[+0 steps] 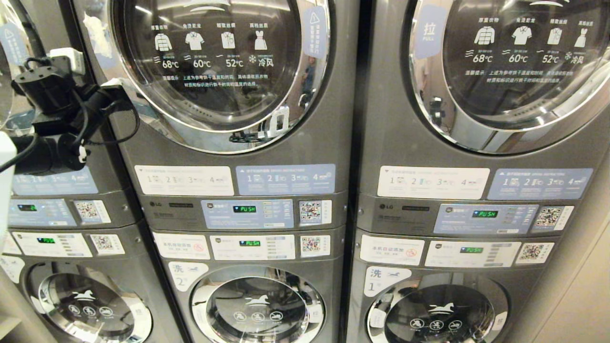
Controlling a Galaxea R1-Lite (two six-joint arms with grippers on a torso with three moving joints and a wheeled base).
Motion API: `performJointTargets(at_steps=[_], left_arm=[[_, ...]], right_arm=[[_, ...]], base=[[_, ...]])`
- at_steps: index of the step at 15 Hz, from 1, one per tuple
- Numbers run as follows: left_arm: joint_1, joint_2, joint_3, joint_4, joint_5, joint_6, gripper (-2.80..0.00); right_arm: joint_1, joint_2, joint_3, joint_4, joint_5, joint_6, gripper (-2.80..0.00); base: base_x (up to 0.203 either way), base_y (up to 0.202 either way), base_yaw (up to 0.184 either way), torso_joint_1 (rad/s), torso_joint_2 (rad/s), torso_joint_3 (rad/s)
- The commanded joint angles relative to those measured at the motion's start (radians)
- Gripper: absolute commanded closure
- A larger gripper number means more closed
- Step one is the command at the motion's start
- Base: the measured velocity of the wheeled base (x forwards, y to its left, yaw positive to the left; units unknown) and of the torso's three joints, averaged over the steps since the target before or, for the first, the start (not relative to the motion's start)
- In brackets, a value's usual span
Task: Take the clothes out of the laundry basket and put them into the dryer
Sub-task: Close the dryer
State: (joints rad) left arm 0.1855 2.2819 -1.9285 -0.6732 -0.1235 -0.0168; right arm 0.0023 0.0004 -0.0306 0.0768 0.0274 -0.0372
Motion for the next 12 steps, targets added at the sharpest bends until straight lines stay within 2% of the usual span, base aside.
performJointTargets(at_steps=[1, 4, 12], left_arm=[[-0.001, 0.017, -0.001, -0.003, -0.002, -0.002, 0.0], [-0.001, 0.028, -0.001, -0.003, -0.053, 0.0, 0.0], [-0.029, 0.048, -0.001, -0.003, -0.058, 0.0, 0.0]], right_arm=[[0.001, -0.002, 0.001, 0.0, 0.0, 0.0, 0.0], [0.0, -0.002, 0.001, -0.001, 0.0, 0.0, 0.0], [0.001, -0.002, 0.001, 0.0, 0.0, 0.0, 0.0]], base=[[0.0, 0.0, 0.0, 0.0, 0.0, 0.0], [0.0, 0.0, 0.0, 0.0, 0.0, 0.0], [0.0, 0.0, 0.0, 0.0, 0.0, 0.0]])
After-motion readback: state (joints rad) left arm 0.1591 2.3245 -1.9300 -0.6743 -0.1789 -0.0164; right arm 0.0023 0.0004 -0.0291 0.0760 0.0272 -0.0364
